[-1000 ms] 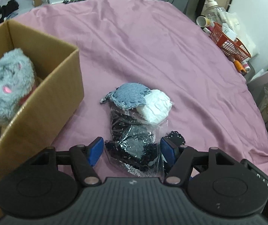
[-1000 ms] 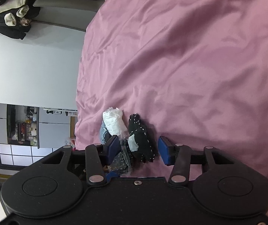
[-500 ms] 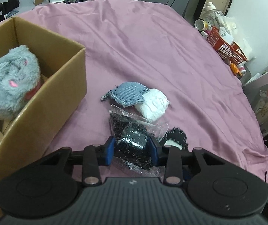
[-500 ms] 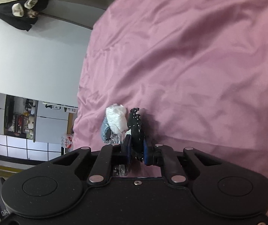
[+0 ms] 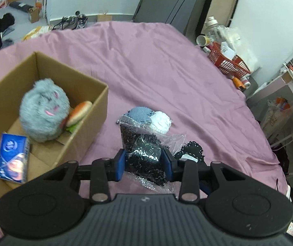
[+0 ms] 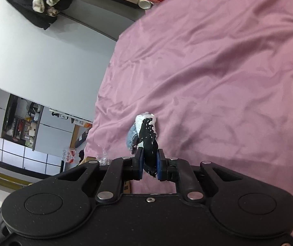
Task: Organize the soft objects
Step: 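Grasp the black bagged item with the left tool while the right tool grasps the black pouch, then carry the bagged item with the left tool while the right tool carries the pouch over the box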
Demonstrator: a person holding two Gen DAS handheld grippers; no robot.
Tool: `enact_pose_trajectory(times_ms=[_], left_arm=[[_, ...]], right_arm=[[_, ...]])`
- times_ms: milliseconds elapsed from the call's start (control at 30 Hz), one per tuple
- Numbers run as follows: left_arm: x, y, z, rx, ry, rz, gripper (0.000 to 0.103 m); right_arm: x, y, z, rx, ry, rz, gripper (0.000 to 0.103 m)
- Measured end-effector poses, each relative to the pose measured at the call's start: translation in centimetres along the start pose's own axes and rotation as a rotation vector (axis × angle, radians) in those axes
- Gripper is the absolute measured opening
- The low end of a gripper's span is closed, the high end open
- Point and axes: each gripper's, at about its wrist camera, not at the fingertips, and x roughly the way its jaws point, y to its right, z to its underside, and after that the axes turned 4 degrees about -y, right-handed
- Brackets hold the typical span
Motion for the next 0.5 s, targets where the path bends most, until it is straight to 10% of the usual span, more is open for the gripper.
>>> enact_pose_trajectory(times_ms=[500], left_arm=[[-8.0,-3.9,0.0,0.025,0.059,0.015,0.037]], right_arm=[[-3.0,-5.9,2.5,-0.192,0.072,-0.001,0.012]])
